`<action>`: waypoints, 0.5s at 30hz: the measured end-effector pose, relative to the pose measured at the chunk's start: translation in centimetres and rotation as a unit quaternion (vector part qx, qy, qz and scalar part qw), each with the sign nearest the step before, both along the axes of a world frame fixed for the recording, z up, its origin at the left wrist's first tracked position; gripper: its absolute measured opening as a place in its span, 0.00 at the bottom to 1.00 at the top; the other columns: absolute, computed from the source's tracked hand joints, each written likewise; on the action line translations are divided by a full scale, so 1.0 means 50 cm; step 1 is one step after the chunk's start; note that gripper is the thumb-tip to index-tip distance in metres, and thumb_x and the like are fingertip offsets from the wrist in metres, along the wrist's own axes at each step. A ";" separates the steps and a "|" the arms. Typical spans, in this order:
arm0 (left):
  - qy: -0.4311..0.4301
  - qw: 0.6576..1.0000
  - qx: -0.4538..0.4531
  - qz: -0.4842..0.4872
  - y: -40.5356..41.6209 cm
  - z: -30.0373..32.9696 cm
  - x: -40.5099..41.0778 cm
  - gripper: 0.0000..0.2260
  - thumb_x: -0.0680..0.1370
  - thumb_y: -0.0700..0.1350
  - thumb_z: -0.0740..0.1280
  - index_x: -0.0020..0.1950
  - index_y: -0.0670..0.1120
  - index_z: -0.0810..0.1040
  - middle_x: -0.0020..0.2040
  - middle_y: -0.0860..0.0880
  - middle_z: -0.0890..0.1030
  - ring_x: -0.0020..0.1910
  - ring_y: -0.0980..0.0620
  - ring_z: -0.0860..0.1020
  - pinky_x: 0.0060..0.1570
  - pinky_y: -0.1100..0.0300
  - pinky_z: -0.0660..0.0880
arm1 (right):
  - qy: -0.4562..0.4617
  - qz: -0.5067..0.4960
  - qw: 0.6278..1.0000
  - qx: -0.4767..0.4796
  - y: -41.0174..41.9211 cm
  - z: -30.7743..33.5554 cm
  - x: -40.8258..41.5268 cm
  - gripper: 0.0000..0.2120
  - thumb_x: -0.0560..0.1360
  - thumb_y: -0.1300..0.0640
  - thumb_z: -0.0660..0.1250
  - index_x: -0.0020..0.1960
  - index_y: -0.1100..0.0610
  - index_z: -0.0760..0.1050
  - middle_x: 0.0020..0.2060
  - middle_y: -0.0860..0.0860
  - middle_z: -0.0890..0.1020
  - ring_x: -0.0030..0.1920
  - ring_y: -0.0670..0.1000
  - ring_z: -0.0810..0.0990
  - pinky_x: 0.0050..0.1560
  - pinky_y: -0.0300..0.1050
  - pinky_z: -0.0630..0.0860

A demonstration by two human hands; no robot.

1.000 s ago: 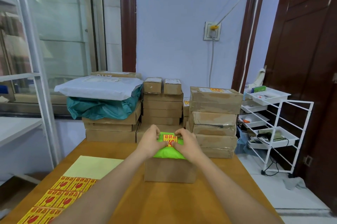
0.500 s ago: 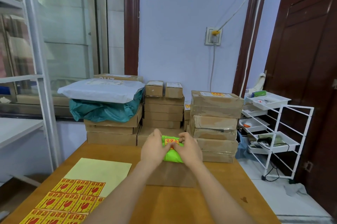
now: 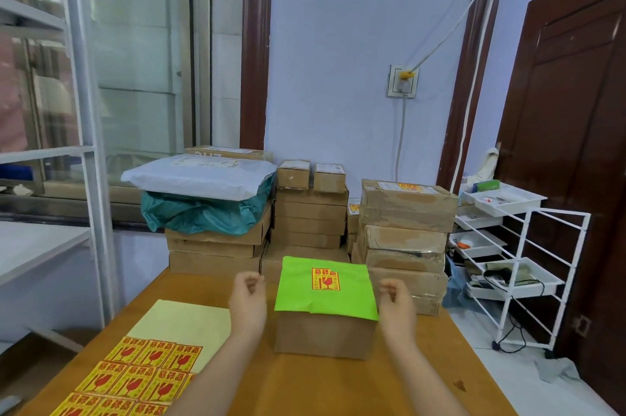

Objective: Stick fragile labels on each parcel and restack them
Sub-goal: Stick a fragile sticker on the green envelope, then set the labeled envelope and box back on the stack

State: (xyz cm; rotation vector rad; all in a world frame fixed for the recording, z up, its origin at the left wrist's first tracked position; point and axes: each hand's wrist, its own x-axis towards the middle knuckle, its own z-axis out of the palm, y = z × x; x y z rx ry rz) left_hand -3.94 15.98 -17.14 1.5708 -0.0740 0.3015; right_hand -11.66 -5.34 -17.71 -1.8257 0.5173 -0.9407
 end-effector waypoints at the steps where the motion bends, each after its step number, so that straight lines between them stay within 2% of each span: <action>1: -0.001 1.000 -0.005 -0.021 0.009 -0.018 -0.008 0.04 0.80 0.36 0.60 0.51 0.42 0.75 0.49 0.47 0.78 0.51 0.48 0.75 0.43 0.61 0.68 | 0.007 0.007 1.000 0.020 -0.002 -0.019 -0.011 0.12 0.76 0.71 0.59 0.49 0.56 0.74 0.47 0.52 0.78 0.50 0.52 0.75 0.48 0.43 0.68; 6: 0.022 0.995 -0.012 -0.100 0.013 -0.090 -0.058 0.08 0.80 0.36 0.58 0.53 0.45 0.76 0.49 0.52 0.79 0.52 0.52 0.75 0.46 0.61 0.69 | 0.034 0.070 0.996 0.037 0.024 -0.093 -0.040 0.14 0.79 0.67 0.57 0.47 0.48 0.73 0.47 0.49 0.79 0.50 0.50 0.76 0.48 0.45 0.71; 8: 0.025 0.993 -0.006 -0.118 0.005 -0.102 -0.069 0.08 0.80 0.36 0.60 0.54 0.45 0.76 0.51 0.52 0.79 0.54 0.51 0.75 0.48 0.59 0.69 | 0.043 0.064 0.996 0.041 0.028 -0.104 -0.033 0.12 0.79 0.65 0.57 0.49 0.50 0.74 0.48 0.49 0.79 0.51 0.50 0.76 0.52 0.48 0.73; 11: 0.031 0.992 -0.027 -0.123 0.000 -0.091 -0.065 0.10 0.79 0.37 0.61 0.58 0.46 0.74 0.54 0.50 0.77 0.54 0.52 0.74 0.47 0.62 0.69 | 0.044 0.064 0.996 0.043 0.032 -0.098 -0.008 0.11 0.80 0.62 0.56 0.49 0.52 0.76 0.48 0.51 0.80 0.52 0.53 0.77 0.55 0.52 0.74; 13: 0.037 0.992 -0.025 -0.118 0.002 -0.072 -0.043 0.13 0.79 0.38 0.62 0.64 0.47 0.71 0.58 0.49 0.74 0.57 0.51 0.72 0.53 0.60 0.70 | 0.055 0.075 0.994 0.051 0.032 -0.079 0.019 0.11 0.80 0.59 0.56 0.53 0.54 0.78 0.51 0.51 0.80 0.55 0.54 0.77 0.58 0.52 0.73; 15: 0.048 0.990 0.017 -0.128 0.003 -0.050 -0.011 0.16 0.80 0.42 0.63 0.68 0.50 0.69 0.61 0.47 0.69 0.60 0.49 0.69 0.60 0.56 0.68 | 0.067 0.089 0.991 0.078 0.031 -0.049 0.046 0.14 0.81 0.56 0.56 0.61 0.56 0.76 0.57 0.52 0.78 0.61 0.53 0.74 0.64 0.51 0.70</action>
